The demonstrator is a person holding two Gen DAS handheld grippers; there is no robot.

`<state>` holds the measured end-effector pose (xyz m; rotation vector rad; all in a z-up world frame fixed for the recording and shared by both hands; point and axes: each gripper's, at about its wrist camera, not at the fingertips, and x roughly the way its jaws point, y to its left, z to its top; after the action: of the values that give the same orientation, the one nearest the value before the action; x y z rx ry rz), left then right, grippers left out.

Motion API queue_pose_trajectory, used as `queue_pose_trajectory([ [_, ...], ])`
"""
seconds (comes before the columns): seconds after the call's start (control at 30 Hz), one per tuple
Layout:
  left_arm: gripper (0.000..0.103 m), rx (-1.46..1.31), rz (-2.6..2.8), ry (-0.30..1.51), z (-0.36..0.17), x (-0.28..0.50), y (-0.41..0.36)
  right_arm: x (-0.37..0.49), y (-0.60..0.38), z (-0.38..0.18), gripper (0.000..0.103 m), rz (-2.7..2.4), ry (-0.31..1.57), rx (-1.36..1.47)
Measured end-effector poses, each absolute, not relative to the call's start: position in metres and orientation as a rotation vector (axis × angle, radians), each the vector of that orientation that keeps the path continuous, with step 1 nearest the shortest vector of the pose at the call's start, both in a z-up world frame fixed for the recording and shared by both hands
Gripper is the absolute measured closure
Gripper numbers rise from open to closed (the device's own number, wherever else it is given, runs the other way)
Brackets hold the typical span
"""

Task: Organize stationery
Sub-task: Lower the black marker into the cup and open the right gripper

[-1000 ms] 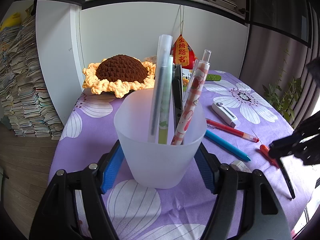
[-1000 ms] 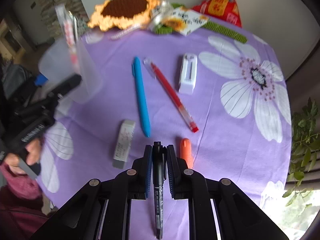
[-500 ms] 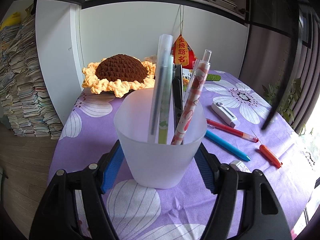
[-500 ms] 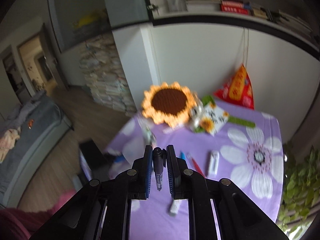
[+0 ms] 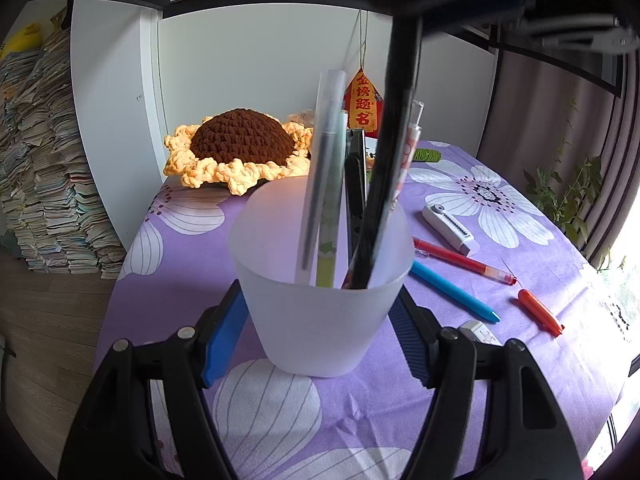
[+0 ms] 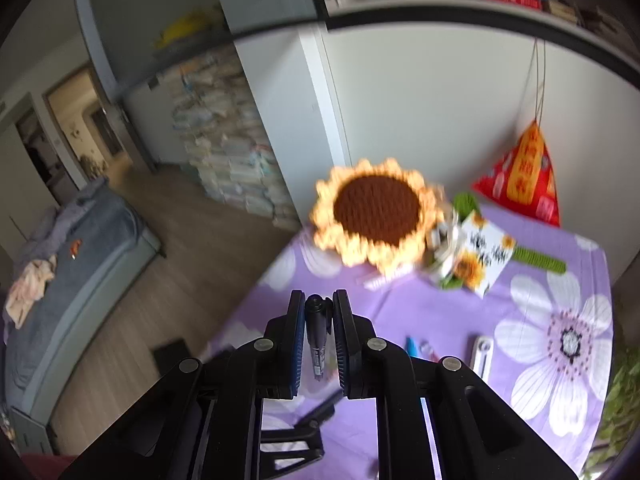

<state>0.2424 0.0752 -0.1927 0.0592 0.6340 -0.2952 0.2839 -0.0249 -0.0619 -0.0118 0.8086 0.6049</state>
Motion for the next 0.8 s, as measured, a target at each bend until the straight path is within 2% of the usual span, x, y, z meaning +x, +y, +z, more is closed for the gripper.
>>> queue_pose_trajectory([
  [0.17,0.031,0.059,-0.301,0.631,-0.192,0.242,0.074,0.287,-0.025,-0.086,0.088,0.588,0.875,-0.021],
  [0.3,0.022,0.065,-0.311,0.606,-0.190,0.238,0.073,0.286,-0.028,-0.095,0.088,0.579,0.906,-0.017],
  [0.37,0.021,0.066,-0.319,0.593,-0.188,0.236,0.073,0.286,-0.029,-0.099,0.088,0.577,0.916,-0.013],
  [0.6,0.024,0.048,-0.309,0.559,-0.185,0.233,0.077,0.282,-0.028,-0.101,0.088,0.592,0.932,-0.018],
  [0.7,0.035,0.033,-0.311,0.543,-0.183,0.231,0.080,0.282,-0.027,-0.102,0.088,0.595,0.935,-0.017],
  [0.8,0.035,0.024,-0.313,0.543,-0.183,0.232,0.082,0.283,-0.028,-0.103,0.088,0.589,0.940,-0.014],
])
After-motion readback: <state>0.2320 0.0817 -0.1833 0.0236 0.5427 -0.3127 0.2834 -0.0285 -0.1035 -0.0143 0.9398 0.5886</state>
